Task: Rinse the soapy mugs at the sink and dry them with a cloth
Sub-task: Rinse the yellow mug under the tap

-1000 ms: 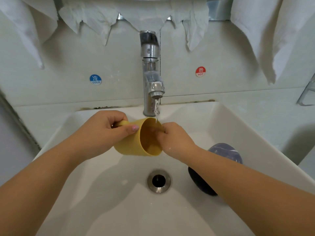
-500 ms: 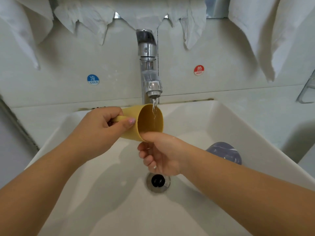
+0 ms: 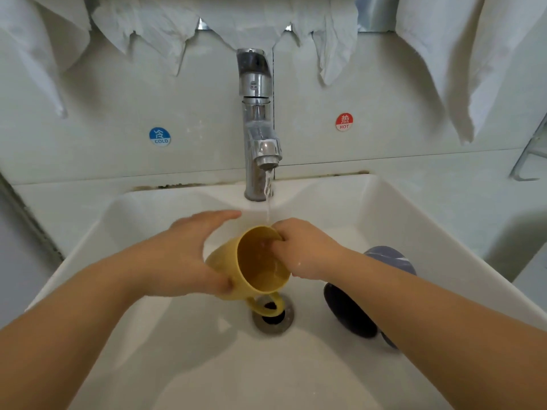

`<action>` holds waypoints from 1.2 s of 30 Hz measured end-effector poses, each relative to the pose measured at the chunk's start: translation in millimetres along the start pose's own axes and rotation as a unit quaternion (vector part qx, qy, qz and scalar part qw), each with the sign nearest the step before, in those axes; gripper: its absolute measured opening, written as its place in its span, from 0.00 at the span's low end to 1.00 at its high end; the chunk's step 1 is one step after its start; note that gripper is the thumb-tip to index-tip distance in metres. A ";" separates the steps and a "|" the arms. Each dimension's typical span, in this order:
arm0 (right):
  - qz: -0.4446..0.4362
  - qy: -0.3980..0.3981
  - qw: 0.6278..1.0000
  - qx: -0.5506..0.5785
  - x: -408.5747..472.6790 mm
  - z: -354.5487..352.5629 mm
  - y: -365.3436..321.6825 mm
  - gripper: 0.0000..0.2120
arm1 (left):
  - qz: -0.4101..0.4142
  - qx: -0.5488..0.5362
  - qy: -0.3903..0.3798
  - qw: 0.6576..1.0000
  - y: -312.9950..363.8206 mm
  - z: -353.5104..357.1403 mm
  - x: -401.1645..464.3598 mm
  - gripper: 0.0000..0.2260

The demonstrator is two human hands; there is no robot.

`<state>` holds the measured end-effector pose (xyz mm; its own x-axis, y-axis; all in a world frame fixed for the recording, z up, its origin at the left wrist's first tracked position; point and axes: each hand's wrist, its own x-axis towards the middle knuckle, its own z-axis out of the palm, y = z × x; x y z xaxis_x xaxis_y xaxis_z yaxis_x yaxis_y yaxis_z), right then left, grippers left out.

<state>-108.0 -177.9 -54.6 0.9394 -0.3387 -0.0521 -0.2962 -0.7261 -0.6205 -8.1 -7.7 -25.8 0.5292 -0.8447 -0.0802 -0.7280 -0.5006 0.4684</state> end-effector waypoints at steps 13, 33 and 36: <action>-0.007 0.023 0.989 0.146 12.9 11.5 6.6 0.08 | 0.125 -0.037 0.093 0.987 -1.9 14.7 13.9 0.34; -0.007 0.070 0.989 0.129 13.1 13.9 2.8 0.09 | 0.089 -0.046 0.071 0.992 -1.0 9.7 10.6 0.33; 0.002 -0.007 0.982 0.191 10.9 9.9 3.0 0.10 | 0.097 -0.044 0.088 0.990 -2.6 8.3 9.4 0.31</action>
<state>-96.9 -177.9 -64.7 0.9415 -0.3310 -0.0639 -0.2160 -0.4470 -0.8681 -4.9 -15.9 -35.1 0.4563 -0.8733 0.1707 -0.7868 -0.3063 0.5358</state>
